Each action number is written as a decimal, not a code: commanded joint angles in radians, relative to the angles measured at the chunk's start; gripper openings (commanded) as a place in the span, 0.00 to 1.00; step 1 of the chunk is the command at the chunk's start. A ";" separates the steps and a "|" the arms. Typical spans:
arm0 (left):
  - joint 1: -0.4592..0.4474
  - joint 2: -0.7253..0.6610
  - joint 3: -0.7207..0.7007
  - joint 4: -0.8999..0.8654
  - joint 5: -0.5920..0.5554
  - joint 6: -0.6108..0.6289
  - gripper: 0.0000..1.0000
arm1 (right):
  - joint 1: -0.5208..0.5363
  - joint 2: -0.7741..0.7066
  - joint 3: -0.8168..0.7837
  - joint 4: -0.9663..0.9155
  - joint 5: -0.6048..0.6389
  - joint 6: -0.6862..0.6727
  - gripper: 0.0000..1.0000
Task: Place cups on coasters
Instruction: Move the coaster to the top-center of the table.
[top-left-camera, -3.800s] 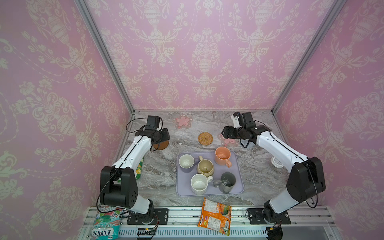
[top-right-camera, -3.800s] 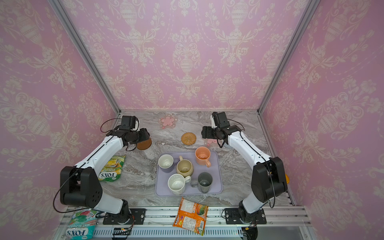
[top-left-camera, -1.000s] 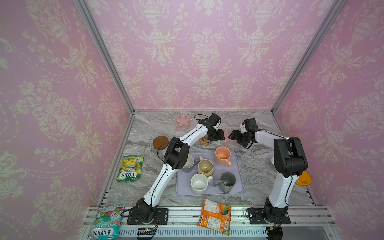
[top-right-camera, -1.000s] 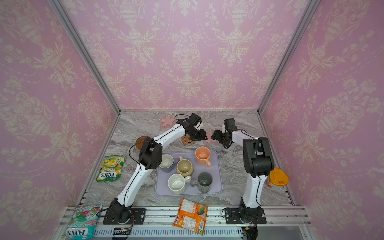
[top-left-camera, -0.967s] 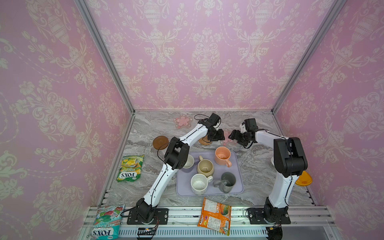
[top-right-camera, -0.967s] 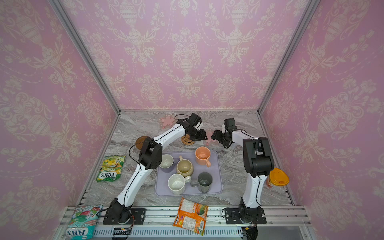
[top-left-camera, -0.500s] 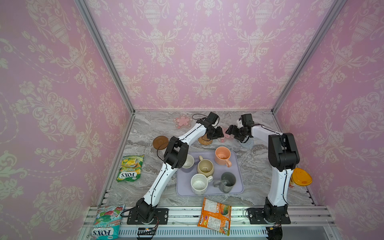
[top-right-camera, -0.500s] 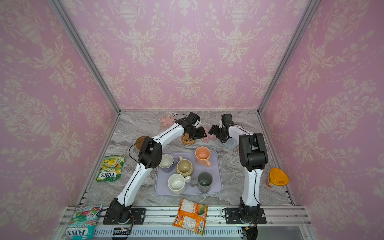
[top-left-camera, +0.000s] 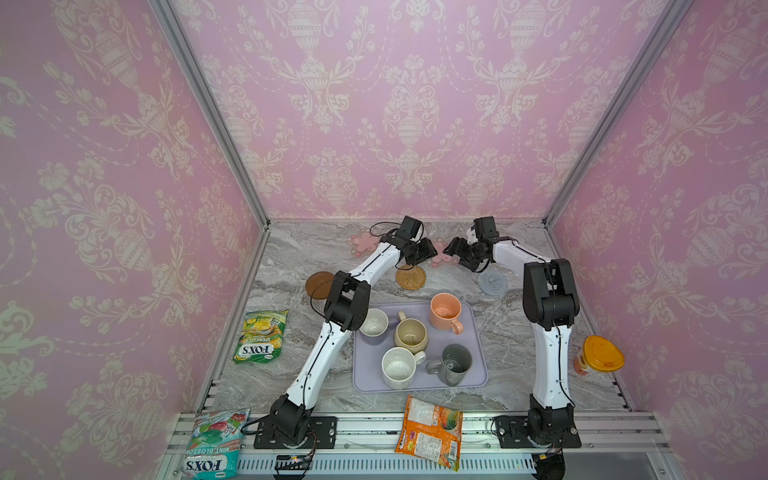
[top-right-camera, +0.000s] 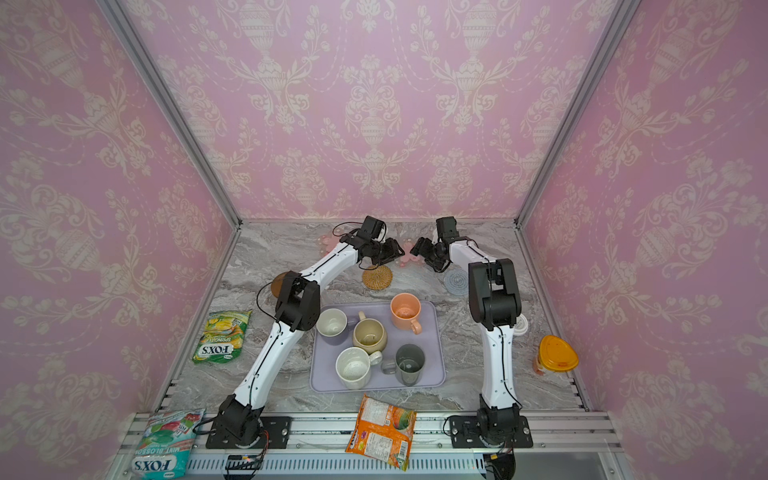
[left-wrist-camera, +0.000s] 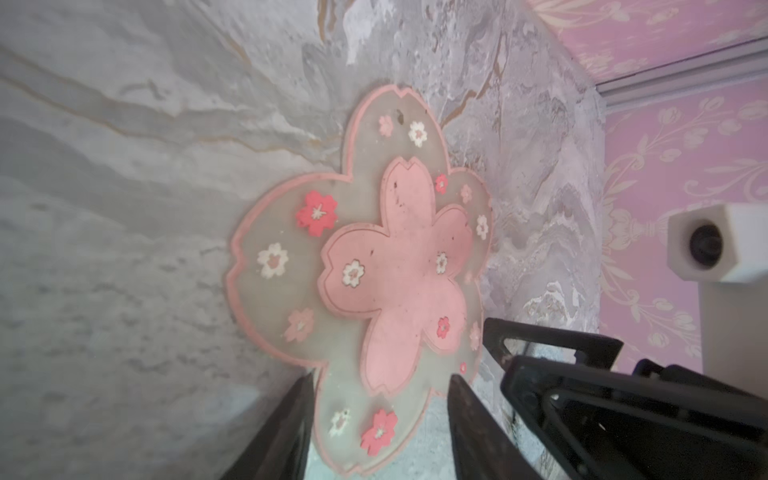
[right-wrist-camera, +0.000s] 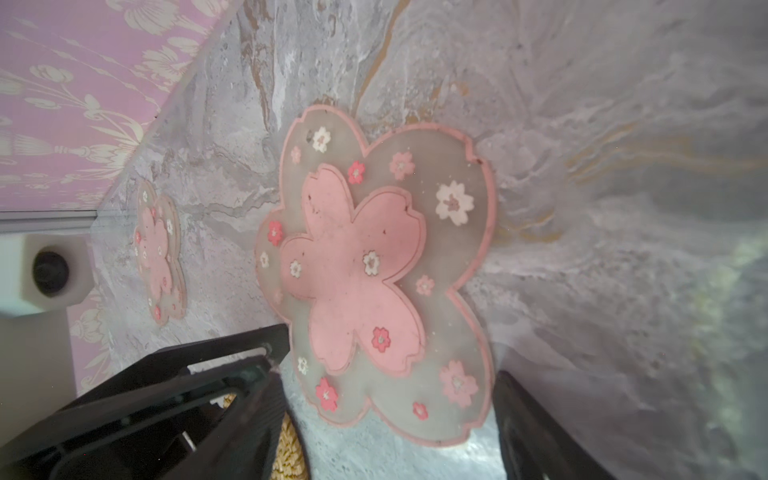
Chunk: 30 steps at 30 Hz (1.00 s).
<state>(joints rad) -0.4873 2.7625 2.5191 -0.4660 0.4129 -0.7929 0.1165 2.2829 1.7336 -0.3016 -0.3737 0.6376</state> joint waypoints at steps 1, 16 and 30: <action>-0.005 0.090 0.028 0.004 0.003 -0.059 0.54 | 0.028 0.080 0.053 -0.072 -0.055 0.039 0.80; 0.018 0.154 0.081 0.112 -0.008 -0.118 0.54 | -0.012 0.144 0.149 -0.105 -0.047 0.037 0.80; 0.007 0.148 0.063 0.110 -0.023 -0.117 0.54 | -0.083 0.169 0.177 -0.104 -0.068 0.027 0.80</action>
<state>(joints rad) -0.4667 2.8555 2.6007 -0.2951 0.4129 -0.8864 0.0360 2.3886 1.8946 -0.3260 -0.4511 0.6666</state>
